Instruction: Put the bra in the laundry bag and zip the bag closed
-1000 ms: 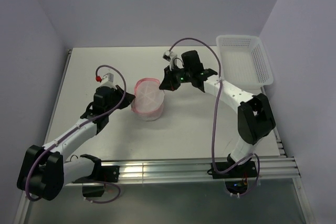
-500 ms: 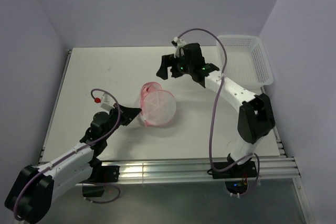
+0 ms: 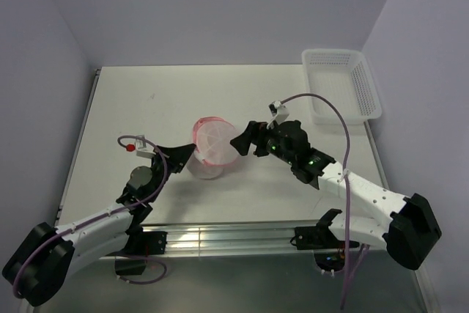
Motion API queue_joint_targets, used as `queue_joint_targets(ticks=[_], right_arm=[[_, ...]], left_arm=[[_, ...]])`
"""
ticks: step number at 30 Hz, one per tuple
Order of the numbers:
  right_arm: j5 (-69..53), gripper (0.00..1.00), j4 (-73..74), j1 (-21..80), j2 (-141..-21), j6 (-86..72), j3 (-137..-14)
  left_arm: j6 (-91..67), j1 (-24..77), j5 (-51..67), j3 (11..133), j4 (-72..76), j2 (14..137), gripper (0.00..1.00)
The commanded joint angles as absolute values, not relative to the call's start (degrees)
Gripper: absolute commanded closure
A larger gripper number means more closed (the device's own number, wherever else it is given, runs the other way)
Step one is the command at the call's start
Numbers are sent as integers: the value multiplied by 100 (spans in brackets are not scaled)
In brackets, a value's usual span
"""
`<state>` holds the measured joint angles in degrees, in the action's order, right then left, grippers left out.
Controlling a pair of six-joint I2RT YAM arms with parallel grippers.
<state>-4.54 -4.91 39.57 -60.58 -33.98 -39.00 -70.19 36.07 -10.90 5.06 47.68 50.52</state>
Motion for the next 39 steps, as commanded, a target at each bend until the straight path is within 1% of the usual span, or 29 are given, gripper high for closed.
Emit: queue_joint_targets(ticks=[1, 4, 8, 12, 14, 16, 17, 18, 19, 20, 21, 22, 23, 24, 25, 27, 28, 29, 32, 33, 34, 36, 38, 39], right_arm=[[-493, 0, -1046, 4095, -6336, -4059, -3622], [-562, 0, -1414, 4131, -6460, -4375, -3490], [-948, 0, -1906, 4210, -6872, -4868, -3463], [-1063, 0, -2967, 4403, -7136, -5491, -3226], [-1230, 0, -3250, 4473, -7452, -5782, -3182], [-1187, 0, -3568, 4535, -7602, -6063, -3112], [-943, 0, -3603, 4596, -7594, -6073, -3024], [-827, 0, -3604, 4605, -7568, -5908, -3006], [-730, 1, -3569, 4605, -7567, -5767, -3015], [-634, 4, -3464, 4614, -7567, -5644, -3119], [-363, 10, -3176, 4579, -7550, -5260, -3207], [-152, 17, -2990, 4570, -7506, -4977, -3426], [25, 19, -2762, 4570, -7515, -4722, -3558], [183, 24, -2429, 4501, -7549, -4346, -3690], [80, 38, -2356, 4448, -7619, -4150, -3892], [35, 43, -1998, 4351, -7786, -3642, -4138], [-69, 43, -1873, 4316, -7848, -3465, -4383], [-262, 43, -1620, 4281, -7910, -3289, -4508], [-359, 43, -1040, 4210, -8059, -2735, -4965], [-404, 43, -872, 4184, -8112, -2551, -5096], [-326, 43, -792, 4157, -8104, -2497, -5193], [-413, 43, -695, 4096, -8086, -2321, -5247], [-387, 42, -589, 3991, -8060, -2329, -5300], [-439, 38, -580, 3973, -7999, -2338, -5282]], left_arm=[[-7233, 3665, -1230, 413, 5510, 5106, 100], [-7269, 3691, -1266, 360, 5572, 5115, 100], [-7321, 3726, -1230, 299, 5704, 5142, 100], [-7453, 3770, -1213, 167, 5879, 5159, 100], [-7523, 3788, -1178, 80, 5985, 5264, 98], [-7532, 3788, -1099, 53, 6143, 5335, 90], [-7489, 3797, -1073, 44, 6170, 5370, 87], [-7453, 3788, -1011, 44, 6083, 5370, 75], [-7349, 3788, -985, 105, 5952, 5318, 67], [-7278, 3797, -967, 158, 5767, 5265, 59], [-7208, 3788, -932, 193, 5566, 5212, 43], [-7059, 3788, -923, 228, 5224, 5029, 36], [-6988, 3797, -958, 255, 4977, 4888, 32], [-6918, 3788, -993, 316, 4635, 4748, 27], [-6769, 3788, -1098, 430, 3944, 4407, 24], [-6584, 3788, -1186, 527, 3378, 4088, 19], [-6400, 3788, -1265, 727, 3018, 3808, 18], [-6329, 3779, -1561, 877, 2145, 3701, 18], [-5942, 3674, -1915, 1502, 884, 3656, 21], [-5872, 3526, -1899, 1633, 679, 3717, 26], [-5749, 3420, -1803, 1800, 564, 3848, 30], [-5704, 3025, -1224, 1889, 449, 4024, 46], [-5669, 2674, -881, 1899, 448, 4253, 50], [-5660, 2585, -627, 1907, 440, 4324, 51]])
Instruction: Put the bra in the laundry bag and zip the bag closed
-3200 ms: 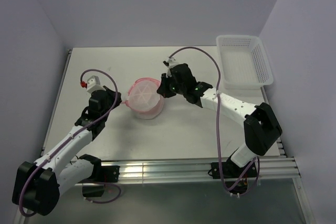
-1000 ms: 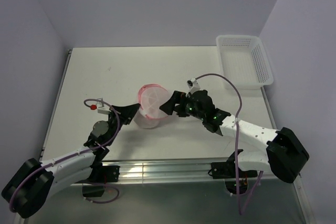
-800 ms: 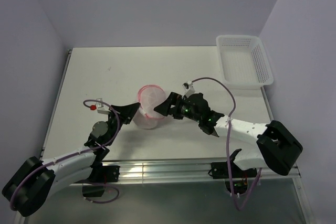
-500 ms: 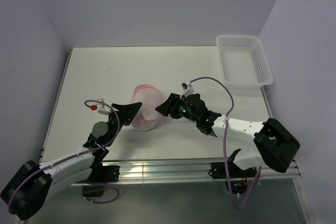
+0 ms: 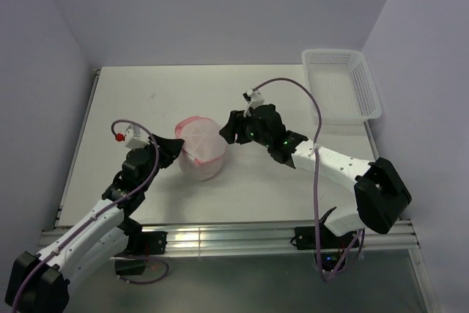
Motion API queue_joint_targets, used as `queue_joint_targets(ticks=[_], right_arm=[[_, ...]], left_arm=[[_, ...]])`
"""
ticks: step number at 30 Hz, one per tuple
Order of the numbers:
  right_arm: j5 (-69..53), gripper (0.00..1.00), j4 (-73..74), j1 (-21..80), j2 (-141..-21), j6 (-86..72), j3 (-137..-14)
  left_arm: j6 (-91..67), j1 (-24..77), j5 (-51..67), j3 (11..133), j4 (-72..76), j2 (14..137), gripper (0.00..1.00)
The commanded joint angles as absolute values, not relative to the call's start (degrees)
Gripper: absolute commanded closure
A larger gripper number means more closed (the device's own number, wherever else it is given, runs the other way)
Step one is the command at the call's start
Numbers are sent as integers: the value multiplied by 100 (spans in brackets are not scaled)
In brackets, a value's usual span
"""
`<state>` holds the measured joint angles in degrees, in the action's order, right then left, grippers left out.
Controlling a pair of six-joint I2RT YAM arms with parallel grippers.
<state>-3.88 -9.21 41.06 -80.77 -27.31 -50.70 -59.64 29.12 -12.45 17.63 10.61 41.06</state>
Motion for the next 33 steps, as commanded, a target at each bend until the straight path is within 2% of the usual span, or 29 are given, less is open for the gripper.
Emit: queue_joint_targets(ticks=[1, 2, 4, 6, 9, 10, 11, 13, 14, 15, 19, 24, 33], right_arm=[[-509, 34, -554, 3964, -7937, -2373, -5247], [-579, 31, -510, 3973, -7876, -2512, -5212], [-633, 11, -475, 4060, -7612, -2759, -4968], [-284, 0, -772, 4393, -7201, -3355, -4634], [-27, 0, -1825, 4867, -6743, -4453, -3511], [-35, 0, -1993, 4956, -6715, -4682, -3394], [-18, 0, -2187, 5044, -6697, -4989, -3306], [219, 0, -2250, 5317, -6750, -5167, -3191], [246, 0, -2206, 5378, -6898, -5194, -3199], [324, 0, -2136, 5466, -6969, -5168, -3225], [-77, 0, -2766, 5484, -7347, -5571, -3006], [-579, 0, -3155, 5520, -7804, -5818, -3155], [246, 0, -2875, 5642, -7409, -6188, -2628]], left_arm=[[-5669, 2540, -546, 1872, 474, 4385, 51], [-5669, 2514, -510, 1820, 570, 4368, 46], [-5765, 2505, -457, 1671, 878, 4342, 41], [-5844, 2514, -326, 1565, 1159, 4342, 45], [-6125, 2505, -115, 1337, 1773, 4464, 56], [-6196, 2514, -62, 1284, 1906, 4500, 62], [-6283, 2522, -44, 1214, 2064, 4544, 72], [-6512, 2514, 69, 1020, 2468, 4614, 78], [-6591, 2522, 96, 976, 2618, 4623, 86], [-6696, 2514, 114, 862, 2758, 4606, 88], [-7065, 2522, 141, 616, 3365, 4535, 93], [-7655, 2663, 35, 247, 4385, 4587, 91], [-7638, 3041, -360, 237, 5062, 4948, 86]])
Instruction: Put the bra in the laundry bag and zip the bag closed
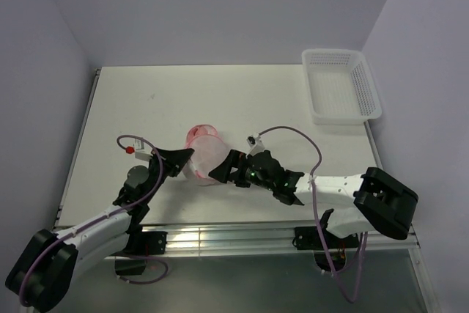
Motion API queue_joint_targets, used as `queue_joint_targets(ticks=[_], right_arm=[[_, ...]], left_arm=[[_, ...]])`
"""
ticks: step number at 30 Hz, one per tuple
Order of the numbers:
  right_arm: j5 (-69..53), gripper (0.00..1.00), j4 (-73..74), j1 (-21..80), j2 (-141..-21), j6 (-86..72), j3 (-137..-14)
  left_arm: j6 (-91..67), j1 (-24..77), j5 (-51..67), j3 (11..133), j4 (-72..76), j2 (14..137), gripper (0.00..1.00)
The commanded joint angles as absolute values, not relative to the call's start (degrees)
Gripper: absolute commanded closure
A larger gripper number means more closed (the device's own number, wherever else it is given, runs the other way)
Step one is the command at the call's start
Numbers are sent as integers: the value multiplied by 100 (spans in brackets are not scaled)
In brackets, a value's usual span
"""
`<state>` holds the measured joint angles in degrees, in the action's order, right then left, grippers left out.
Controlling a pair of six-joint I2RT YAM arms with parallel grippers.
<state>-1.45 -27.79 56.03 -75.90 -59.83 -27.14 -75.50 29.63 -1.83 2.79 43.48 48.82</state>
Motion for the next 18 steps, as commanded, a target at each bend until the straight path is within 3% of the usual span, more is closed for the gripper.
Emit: queue_joint_targets(ticks=[1, 8, 12, 18], right_arm=[[237, 0, -2735, 5643, -7435, -6188, -2654], [273, 0, -3313, 5599, -7444, -5951, -2512], [27, 0, -3375, 5546, -7892, -5309, -3251], [-326, 8, -3998, 5291, -8411, -5695, -3533]], left_arm=[[-7629, 3050, -378, 255, 5071, 4966, 85], [-7637, 3155, -492, 158, 5036, 4860, 85], [-7673, 3304, -404, 141, 5080, 5044, 78], [-7743, 3366, -422, 9, 5123, 5036, 67]])
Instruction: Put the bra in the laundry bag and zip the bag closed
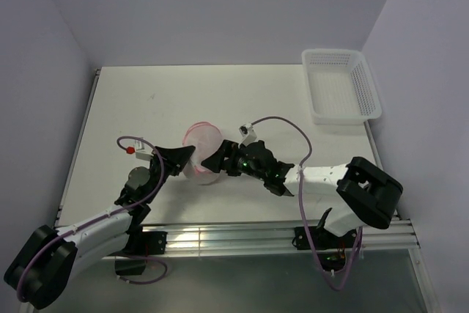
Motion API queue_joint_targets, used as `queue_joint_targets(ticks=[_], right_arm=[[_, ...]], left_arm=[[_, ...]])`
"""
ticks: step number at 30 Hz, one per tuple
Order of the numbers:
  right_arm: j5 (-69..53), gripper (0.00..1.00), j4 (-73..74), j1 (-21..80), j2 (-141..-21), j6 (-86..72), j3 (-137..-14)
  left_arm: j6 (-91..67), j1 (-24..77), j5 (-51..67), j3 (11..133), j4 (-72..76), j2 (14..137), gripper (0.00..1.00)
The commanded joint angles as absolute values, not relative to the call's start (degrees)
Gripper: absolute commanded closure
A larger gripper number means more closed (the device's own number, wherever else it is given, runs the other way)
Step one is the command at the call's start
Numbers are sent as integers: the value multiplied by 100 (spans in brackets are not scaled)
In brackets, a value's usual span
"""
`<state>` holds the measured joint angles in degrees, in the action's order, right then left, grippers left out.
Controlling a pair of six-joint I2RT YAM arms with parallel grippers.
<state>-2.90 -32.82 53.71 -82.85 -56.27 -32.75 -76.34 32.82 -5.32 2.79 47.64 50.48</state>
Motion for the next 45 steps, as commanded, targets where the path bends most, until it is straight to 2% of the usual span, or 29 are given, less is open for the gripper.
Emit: queue_joint_targets(ticks=[1, 3, 4, 6, 8, 10, 12, 14, 17, 22, 27, 32, 35, 41, 44, 45], right_arm=[[-325, 12, -4025, 5274, -8402, -5704, -3533], [-132, 19, -4034, 5195, -8385, -5669, -3524], [-132, 29, -4025, 5142, -8359, -5643, -3542], [-18, 57, -4017, 4975, -8306, -5555, -3516], [-18, 69, -3886, 4835, -8227, -5371, -3559], [-122, 91, -3727, 4685, -8174, -5177, -3603], [-385, 99, -3544, 4448, -8087, -4889, -3621], [-622, 100, -3140, 4299, -8042, -4546, -3892], [-1053, 100, -1290, 3948, -8103, -3118, -4639], [-3264, 100, -141, 3298, -8613, -1943, -5413], [-3946, 100, 596, 3155, -8754, -1126, -5625], [-4271, 100, 650, 3146, -8640, -967, -5511], [-4385, 100, 597, 3138, -8675, -941, -5519], [-4544, 100, 457, 3094, -8885, -993, -5634], [-4509, 100, 413, 3094, -8912, -1063, -5695], [-4509, 100, 413, 3094, -8930, -1072, -5756]], left_arm=[[-7726, 3375, -404, 9, 5150, 5036, 66], [-7717, 3384, -352, 9, 5089, 5054, 65], [-7691, 3401, -343, 26, 5080, 5062, 61], [-7629, 3410, -290, 35, 4958, 5063, 56], [-7480, 3401, -299, 62, 4738, 4958, 48], [-7366, 3410, -334, 96, 4326, 4843, 38], [-7217, 3401, -334, 167, 3974, 4641, 29], [-6979, 3410, -334, 316, 3386, 4405, 23], [-6646, 3401, -439, 623, 2455, 4132, 19], [-6101, 3358, -510, 1255, 1531, 4218, 24], [-5898, 2727, 25, 1573, 1809, 4710, 33], [-5432, 2285, 290, 2047, 2118, 5264, 30], [-5204, 2215, 869, 2390, 1987, 5817, 29], [-5194, 2188, 1529, 1899, 2865, 5950, 25], [-5177, 2188, 1837, 1933, 3032, 6161, 30], [-5168, 2188, 1837, 1916, 3032, 6179, 38]])
